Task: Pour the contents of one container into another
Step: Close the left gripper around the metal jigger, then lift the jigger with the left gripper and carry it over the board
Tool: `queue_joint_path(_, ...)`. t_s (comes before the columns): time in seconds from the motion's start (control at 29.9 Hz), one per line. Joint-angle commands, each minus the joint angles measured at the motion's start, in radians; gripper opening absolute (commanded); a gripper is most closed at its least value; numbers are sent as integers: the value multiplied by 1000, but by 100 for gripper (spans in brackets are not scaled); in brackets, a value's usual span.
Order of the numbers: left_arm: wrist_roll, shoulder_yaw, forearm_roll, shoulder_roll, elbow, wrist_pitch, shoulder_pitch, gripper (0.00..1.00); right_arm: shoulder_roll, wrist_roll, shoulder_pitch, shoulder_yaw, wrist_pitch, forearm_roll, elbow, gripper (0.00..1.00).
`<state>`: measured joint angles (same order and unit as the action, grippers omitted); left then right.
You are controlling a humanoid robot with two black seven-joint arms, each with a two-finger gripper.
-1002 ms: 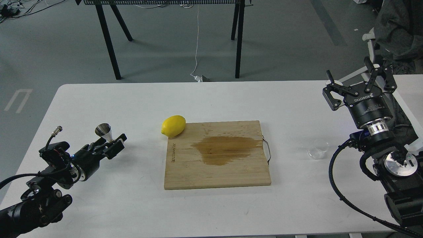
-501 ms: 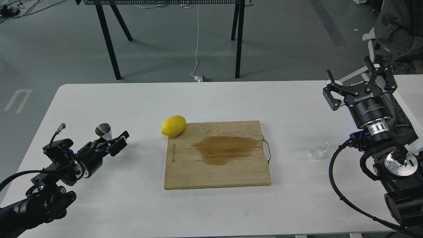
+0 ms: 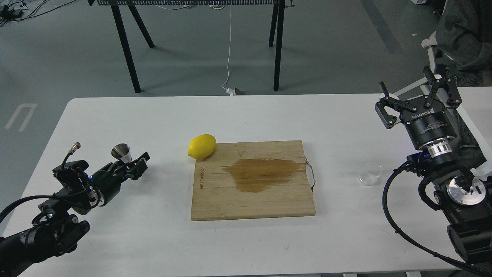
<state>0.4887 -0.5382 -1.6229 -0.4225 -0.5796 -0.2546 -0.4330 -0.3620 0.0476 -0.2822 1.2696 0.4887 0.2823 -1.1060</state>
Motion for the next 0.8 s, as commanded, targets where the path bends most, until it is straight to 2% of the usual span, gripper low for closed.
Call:
queue_joint_path(0.0, 0, 0, 0, 2, 15, 0, -3, 58, 0, 0, 3, 1, 0, 0, 0, 99)
queue_joint_path(0.07, 0, 1, 0, 4, 20, -2, -3, 56, 0, 0, 3, 1, 0, 0, 0, 99)
queue_joint_path(0.27, 0, 4, -3, 2, 23, -8, -3, 40, 0, 0, 3, -1, 0, 0, 0, 99)
queue_joint_path(0.77, 0, 29, -5, 16, 64, -51, -15, 12, 0, 0, 3, -2, 0, 0, 0, 99)
